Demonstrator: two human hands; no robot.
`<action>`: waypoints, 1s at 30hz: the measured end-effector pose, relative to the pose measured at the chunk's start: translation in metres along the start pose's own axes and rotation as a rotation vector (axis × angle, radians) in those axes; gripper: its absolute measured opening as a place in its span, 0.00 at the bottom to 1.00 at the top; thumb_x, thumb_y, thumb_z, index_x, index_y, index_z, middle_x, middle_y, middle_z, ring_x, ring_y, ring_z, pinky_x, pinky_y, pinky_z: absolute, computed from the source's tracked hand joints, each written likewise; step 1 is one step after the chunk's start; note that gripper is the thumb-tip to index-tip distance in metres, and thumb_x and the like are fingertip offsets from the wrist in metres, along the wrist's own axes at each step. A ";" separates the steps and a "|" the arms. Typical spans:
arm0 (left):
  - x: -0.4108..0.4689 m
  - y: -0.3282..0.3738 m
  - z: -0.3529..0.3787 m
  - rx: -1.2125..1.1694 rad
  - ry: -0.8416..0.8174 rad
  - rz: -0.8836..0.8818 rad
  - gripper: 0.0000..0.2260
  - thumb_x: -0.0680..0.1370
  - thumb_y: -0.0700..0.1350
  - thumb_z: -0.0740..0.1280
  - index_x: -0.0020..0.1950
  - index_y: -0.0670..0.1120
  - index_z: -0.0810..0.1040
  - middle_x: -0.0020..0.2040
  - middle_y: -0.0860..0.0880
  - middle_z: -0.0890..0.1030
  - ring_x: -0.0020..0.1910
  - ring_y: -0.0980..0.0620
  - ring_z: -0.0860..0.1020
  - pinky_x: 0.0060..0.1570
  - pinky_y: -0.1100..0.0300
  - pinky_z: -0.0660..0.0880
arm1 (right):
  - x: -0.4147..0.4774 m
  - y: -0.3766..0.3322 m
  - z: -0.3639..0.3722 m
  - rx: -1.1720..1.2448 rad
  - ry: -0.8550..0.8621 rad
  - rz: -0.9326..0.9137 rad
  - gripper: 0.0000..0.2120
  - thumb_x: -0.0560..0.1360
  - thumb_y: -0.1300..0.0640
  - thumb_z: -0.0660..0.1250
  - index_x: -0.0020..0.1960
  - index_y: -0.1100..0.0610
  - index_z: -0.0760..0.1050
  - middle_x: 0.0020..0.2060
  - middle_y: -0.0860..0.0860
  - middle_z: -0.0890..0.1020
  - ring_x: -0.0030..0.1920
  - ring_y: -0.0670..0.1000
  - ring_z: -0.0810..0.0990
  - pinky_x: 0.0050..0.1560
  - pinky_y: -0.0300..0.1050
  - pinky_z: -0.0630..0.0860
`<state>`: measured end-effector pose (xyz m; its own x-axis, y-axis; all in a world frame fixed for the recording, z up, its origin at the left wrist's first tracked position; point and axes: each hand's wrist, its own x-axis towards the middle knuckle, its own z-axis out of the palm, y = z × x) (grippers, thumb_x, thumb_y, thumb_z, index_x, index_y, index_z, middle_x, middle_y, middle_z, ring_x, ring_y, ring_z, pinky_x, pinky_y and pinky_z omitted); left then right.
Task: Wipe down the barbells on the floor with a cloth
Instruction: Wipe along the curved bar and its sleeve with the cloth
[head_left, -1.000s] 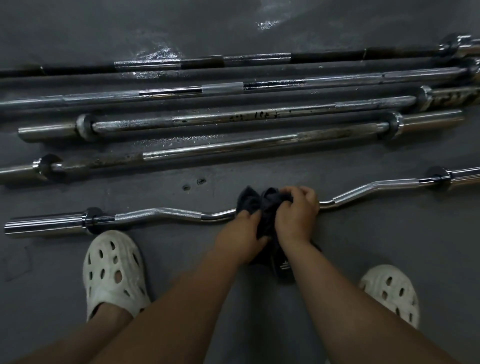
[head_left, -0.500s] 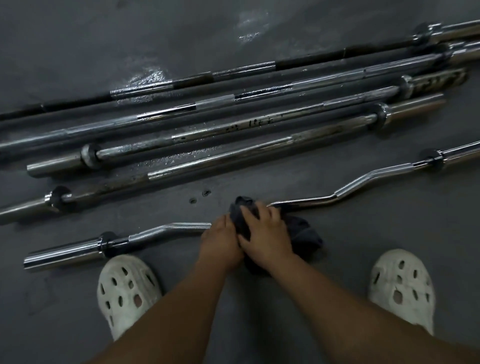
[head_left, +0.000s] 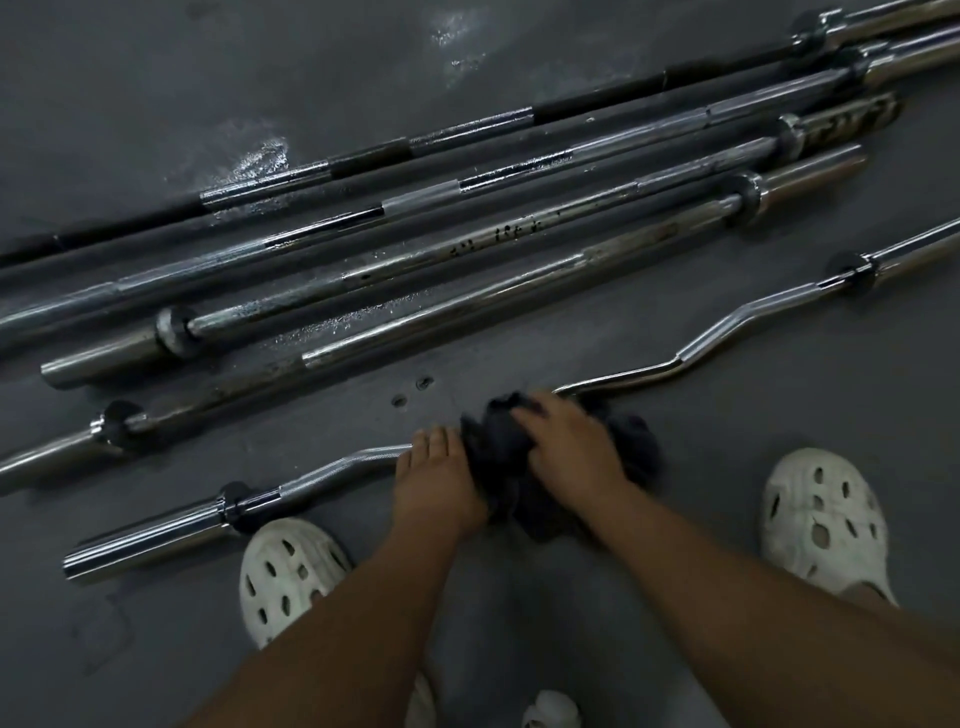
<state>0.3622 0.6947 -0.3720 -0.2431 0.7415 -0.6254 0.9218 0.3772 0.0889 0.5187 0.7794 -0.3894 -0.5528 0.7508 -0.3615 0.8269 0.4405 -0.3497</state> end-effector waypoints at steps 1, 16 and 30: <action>-0.002 -0.001 0.000 0.017 0.004 0.012 0.39 0.77 0.57 0.62 0.80 0.43 0.50 0.80 0.42 0.53 0.79 0.42 0.50 0.76 0.48 0.51 | 0.004 0.008 -0.005 0.037 0.070 0.116 0.27 0.70 0.60 0.65 0.68 0.48 0.74 0.71 0.53 0.69 0.64 0.61 0.72 0.60 0.56 0.75; -0.003 -0.005 0.021 -0.058 0.190 0.063 0.36 0.79 0.46 0.59 0.81 0.43 0.43 0.79 0.37 0.56 0.78 0.39 0.54 0.75 0.46 0.53 | 0.009 -0.015 0.001 0.008 0.184 0.461 0.25 0.72 0.61 0.64 0.69 0.51 0.70 0.74 0.53 0.63 0.66 0.62 0.68 0.56 0.56 0.74; -0.010 -0.011 0.018 -0.072 0.182 0.113 0.36 0.81 0.46 0.58 0.80 0.47 0.36 0.80 0.38 0.54 0.79 0.40 0.52 0.77 0.47 0.50 | 0.025 -0.036 -0.009 0.066 0.229 0.475 0.18 0.78 0.54 0.61 0.67 0.55 0.71 0.64 0.57 0.73 0.61 0.62 0.72 0.58 0.54 0.73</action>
<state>0.3600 0.6730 -0.3805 -0.1961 0.8665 -0.4590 0.9238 0.3203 0.2100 0.4755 0.7870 -0.3779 -0.0761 0.9516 -0.2976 0.9683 -0.0007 -0.2498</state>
